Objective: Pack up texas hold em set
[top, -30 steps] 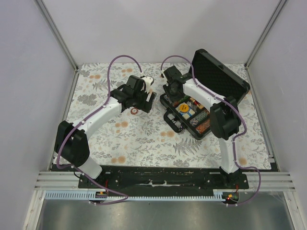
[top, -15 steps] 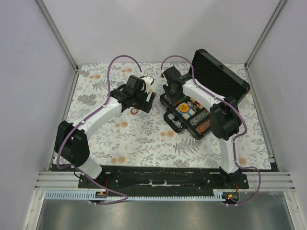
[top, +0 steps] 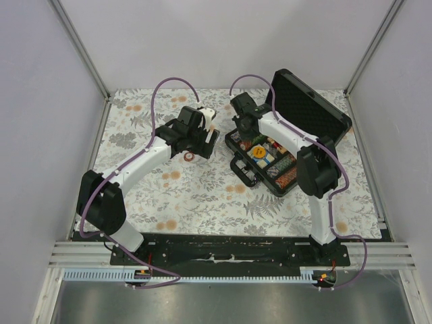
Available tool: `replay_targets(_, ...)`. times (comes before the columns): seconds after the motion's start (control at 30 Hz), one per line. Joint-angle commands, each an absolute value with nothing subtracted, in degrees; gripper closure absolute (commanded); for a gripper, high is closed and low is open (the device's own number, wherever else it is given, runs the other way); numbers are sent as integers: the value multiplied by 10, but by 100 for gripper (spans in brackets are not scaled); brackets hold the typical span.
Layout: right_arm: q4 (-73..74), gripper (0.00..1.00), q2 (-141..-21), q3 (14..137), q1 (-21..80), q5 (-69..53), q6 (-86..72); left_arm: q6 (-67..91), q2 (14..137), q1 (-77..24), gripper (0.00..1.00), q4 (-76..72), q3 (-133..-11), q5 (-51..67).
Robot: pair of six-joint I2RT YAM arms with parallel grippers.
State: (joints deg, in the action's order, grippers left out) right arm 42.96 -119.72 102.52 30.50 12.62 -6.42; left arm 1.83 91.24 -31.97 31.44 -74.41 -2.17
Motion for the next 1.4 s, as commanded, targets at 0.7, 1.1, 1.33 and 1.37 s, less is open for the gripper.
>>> replay_targets(0.7, 410, 62, -1112, 1034, 294, 59, -109, 164, 1006, -318, 11, 373, -800, -212)
replay_targets(1.1, 410, 62, -1077, 1009, 294, 61, -117, 253, 1119, -256, 21, 399, -841, -157)
replay_targets(1.33, 410, 62, -1071, 1005, 294, 66, -112, 238, 1153, -242, 26, 374, -846, -128)
replay_targets(1.37, 410, 61, -1071, 1005, 294, 66, -111, 239, 1157, -240, 26, 373, -846, -127)
